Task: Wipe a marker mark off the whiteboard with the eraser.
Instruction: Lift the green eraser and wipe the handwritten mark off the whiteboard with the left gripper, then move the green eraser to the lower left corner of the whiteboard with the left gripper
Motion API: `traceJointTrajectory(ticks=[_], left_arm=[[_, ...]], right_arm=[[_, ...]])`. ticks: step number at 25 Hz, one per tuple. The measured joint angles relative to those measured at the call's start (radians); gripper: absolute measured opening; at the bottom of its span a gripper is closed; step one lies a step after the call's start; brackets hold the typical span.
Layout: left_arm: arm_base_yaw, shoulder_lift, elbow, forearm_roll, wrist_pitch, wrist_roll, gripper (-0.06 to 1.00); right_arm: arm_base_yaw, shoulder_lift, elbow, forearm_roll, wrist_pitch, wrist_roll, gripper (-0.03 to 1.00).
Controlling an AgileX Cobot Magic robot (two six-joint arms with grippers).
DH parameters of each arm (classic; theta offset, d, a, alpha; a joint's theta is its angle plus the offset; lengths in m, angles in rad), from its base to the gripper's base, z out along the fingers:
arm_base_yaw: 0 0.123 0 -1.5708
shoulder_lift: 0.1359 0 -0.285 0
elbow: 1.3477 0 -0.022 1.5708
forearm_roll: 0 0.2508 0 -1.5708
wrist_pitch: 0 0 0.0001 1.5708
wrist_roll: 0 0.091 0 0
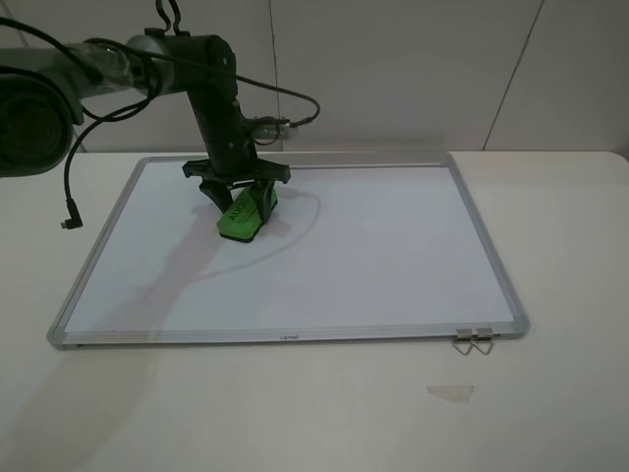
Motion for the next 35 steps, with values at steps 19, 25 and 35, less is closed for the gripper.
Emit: traceJointTrajectory(ticks=[19, 25, 35], left_arm=[[0.192, -0.068, 0.012, 0.057, 0.000, -0.060, 0.60], [0.193, -0.220, 0.015, 0.012, 0.000, -0.072, 0.60], [0.193, -0.514, 0.300, 0.034, 0.001, -0.130, 0.60]], right_arm=[[0.000, 0.000, 0.000, 0.000, 0.000, 0.000, 0.82], [0.000, 0.000, 0.000, 0.000, 0.000, 0.000, 0.82], [0.000, 0.000, 0.000, 0.000, 0.000, 0.000, 0.82]])
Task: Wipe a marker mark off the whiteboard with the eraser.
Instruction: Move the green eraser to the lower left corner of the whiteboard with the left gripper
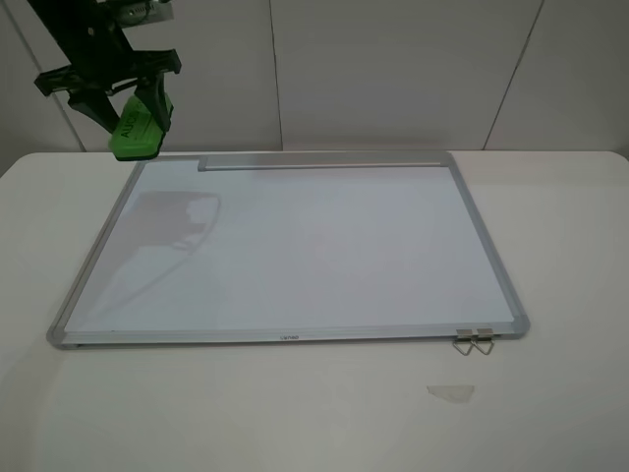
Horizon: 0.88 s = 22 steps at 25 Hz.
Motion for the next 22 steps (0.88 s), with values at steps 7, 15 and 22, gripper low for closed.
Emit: traceJointTrajectory(ticks=[7, 15, 22], left_arm=[[0.000, -0.232, 0.320, 0.026, -0.001, -0.023, 0.60], [0.000, -0.399, 0.726, 0.051, -0.127, -0.080, 0.60], [0.000, -0.427, 1.026, 0.087, -0.368, -0.101, 0.60]], right_arm=[[0.000, 0.000, 0.000, 0.000, 0.000, 0.000, 0.82], [0.000, 0.000, 0.000, 0.000, 0.000, 0.000, 0.82], [0.000, 0.000, 0.000, 0.000, 0.000, 0.000, 0.82]])
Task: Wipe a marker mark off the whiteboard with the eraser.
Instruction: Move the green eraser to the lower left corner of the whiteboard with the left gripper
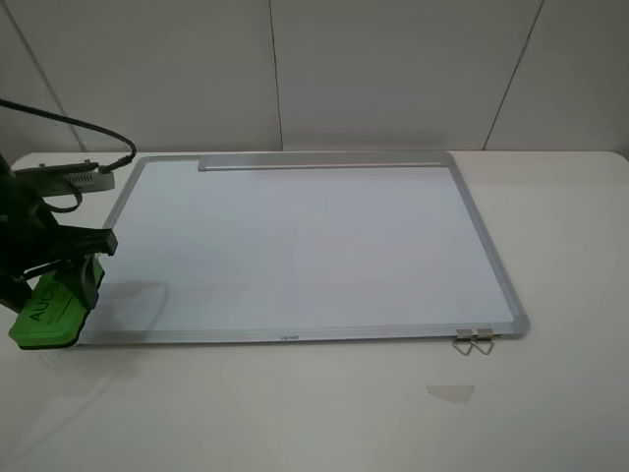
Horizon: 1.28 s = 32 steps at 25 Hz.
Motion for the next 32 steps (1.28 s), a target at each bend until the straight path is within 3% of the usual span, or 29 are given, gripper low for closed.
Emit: traceJointTrajectory(ticks=[4, 9, 23, 32], left_arm=[[0.000, 0.000, 0.113, 0.069, -0.139, -0.036, 0.60], [0.000, -0.002, 0.140, 0.076, -0.242, -0.048, 0.60], [0.000, 0.191, -0.024, 0.076, -0.251, -0.051, 0.60], [0.000, 0.205, -0.040, 0.076, -0.283, -0.051, 0.60]], right_arm=[[0.000, 0.000, 0.000, 0.000, 0.000, 0.000, 0.82], [0.000, 0.000, 0.000, 0.000, 0.000, 0.000, 0.82], [0.000, 0.000, 0.000, 0.000, 0.000, 0.000, 0.82], [0.000, 0.000, 0.000, 0.000, 0.000, 0.000, 0.82]])
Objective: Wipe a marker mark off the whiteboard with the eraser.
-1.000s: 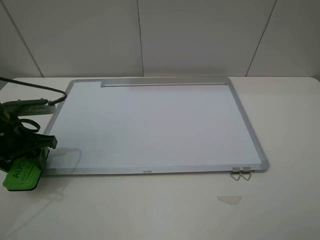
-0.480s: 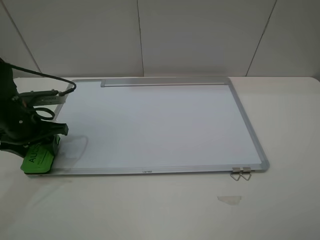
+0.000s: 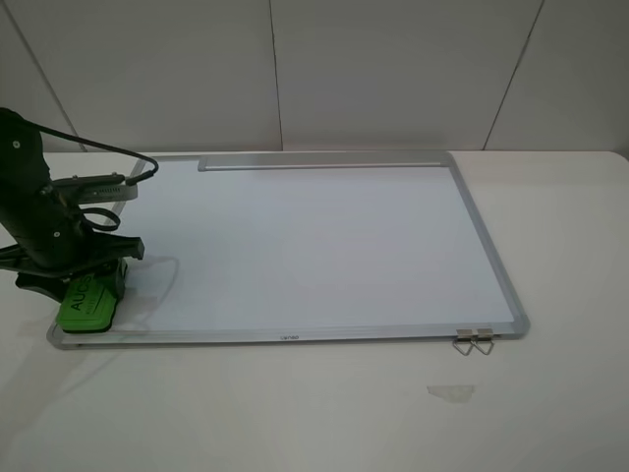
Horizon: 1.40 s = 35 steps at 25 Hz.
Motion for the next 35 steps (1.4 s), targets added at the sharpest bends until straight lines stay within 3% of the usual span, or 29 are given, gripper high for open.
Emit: traceJointTrajectory(ticks=[22, 27, 28, 32, 35], left_arm=[[0.000, -0.028, -0.003, -0.017, 0.055, -0.011, 0.62], [0.000, -0.117, -0.104, -0.018, 0.229, 0.063, 0.62], [0.000, -0.145, -0.179, -0.018, 0.347, 0.104, 0.62], [0.003, -0.169, -0.316, -0.009, 0.594, 0.146, 0.62], [0.010, -0.188, -0.359, -0.005, 0.645, 0.159, 0.62]], right_arm=[[0.000, 0.000, 0.000, 0.000, 0.000, 0.000, 0.82], [0.000, 0.000, 0.000, 0.000, 0.000, 0.000, 0.82], [0.000, 0.000, 0.000, 0.000, 0.000, 0.000, 0.82], [0.000, 0.000, 0.000, 0.000, 0.000, 0.000, 0.82], [0.000, 0.000, 0.000, 0.000, 0.000, 0.000, 0.82]])
